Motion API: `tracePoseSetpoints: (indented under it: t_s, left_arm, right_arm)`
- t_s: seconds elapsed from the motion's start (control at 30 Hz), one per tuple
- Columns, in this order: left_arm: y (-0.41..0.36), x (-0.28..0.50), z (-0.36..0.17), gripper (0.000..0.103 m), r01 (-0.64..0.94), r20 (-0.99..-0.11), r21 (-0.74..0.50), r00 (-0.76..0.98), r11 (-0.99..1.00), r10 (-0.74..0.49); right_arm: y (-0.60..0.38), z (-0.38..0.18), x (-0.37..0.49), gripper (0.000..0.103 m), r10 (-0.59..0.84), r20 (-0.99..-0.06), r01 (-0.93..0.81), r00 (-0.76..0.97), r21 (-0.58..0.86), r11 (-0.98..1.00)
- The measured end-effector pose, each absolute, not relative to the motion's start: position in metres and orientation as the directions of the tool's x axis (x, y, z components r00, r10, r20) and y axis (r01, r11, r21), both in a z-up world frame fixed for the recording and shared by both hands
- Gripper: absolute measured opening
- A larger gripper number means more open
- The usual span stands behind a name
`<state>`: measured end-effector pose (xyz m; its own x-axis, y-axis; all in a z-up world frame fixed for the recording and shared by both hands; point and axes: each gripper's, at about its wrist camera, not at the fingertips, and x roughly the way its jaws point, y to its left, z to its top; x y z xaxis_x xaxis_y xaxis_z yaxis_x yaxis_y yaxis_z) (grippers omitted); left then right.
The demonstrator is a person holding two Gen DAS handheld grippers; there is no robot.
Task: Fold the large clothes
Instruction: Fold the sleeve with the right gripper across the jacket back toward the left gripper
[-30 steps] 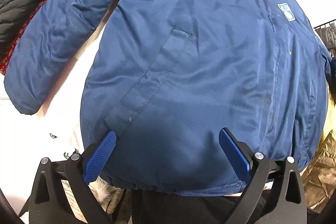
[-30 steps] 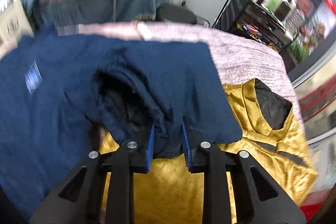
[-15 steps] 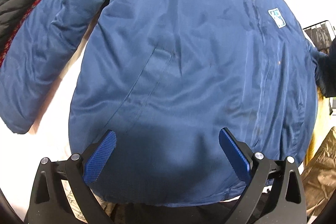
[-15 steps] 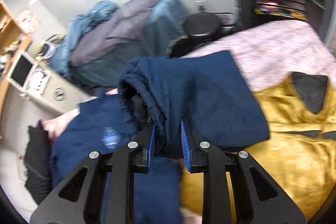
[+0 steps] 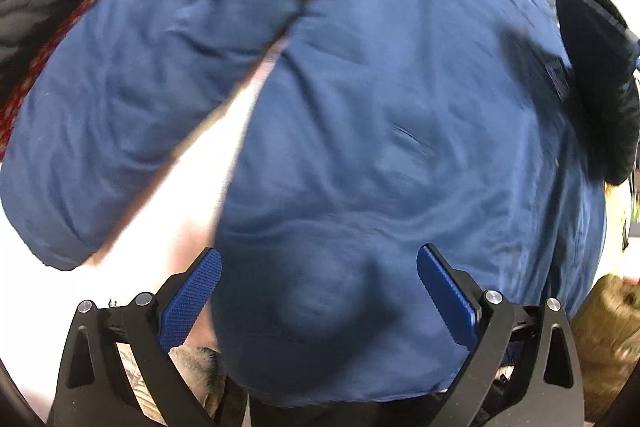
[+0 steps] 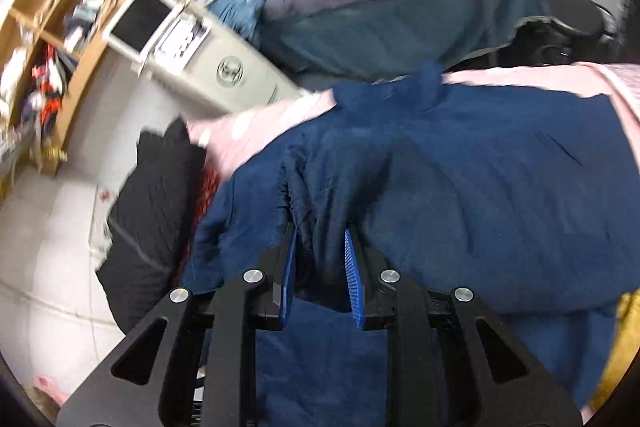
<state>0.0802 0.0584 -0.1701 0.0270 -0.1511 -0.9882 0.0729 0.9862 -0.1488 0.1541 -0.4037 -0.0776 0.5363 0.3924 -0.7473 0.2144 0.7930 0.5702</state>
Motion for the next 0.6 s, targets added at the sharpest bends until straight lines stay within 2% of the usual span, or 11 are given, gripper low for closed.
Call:
tracePoseSetpoints:
  t_s: [0.17, 0.3, 0.37, 0.4, 0.43, 0.5, 0.6]
  left_arm:
    - [0.091, 0.092, -0.173, 0.096, -0.013, -0.989, -0.147, 0.037, 0.989, -0.146]
    - [0.099, 0.103, -0.174, 0.096, -0.015, -0.992, -0.119, 0.047, 0.993, -0.118]
    - [0.093, 0.111, -0.171, 0.096, 0.005, -0.992, -0.104, 0.069, 0.995, -0.104]
    - [0.089, 0.115, -0.168, 0.096, 0.019, -0.992, -0.096, 0.083, 0.995, -0.097]
    - [0.081, 0.119, -0.166, 0.096, 0.032, -0.991, -0.091, 0.094, 0.995, -0.093]
    - [0.063, 0.131, -0.160, 0.096, 0.075, -0.989, -0.082, 0.121, 0.994, -0.091]
    - [0.031, 0.147, -0.149, 0.096, 0.152, -0.982, -0.092, 0.148, 0.984, -0.114]
  right_arm:
    - [-0.374, -0.109, 0.181, 0.023, 0.443, -0.767, 0.230, 0.464, 0.587, 0.776]
    - [-0.362, -0.133, 0.191, 0.024, 0.433, -0.800, 0.238, 0.415, 0.555, 0.797]
    - [-0.363, -0.147, 0.194, 0.039, 0.450, -0.815, 0.267, 0.364, 0.555, 0.788]
    - [-0.364, -0.152, 0.193, 0.057, 0.456, -0.820, 0.283, 0.345, 0.555, 0.782]
    - [-0.364, -0.157, 0.191, 0.063, 0.471, -0.817, 0.296, 0.333, 0.565, 0.770]
    - [-0.366, -0.158, 0.185, 0.063, 0.475, -0.814, 0.279, 0.336, 0.567, 0.775]
    - [-0.376, -0.147, 0.175, 0.063, 0.392, -0.848, 0.243, 0.357, 0.490, 0.837]
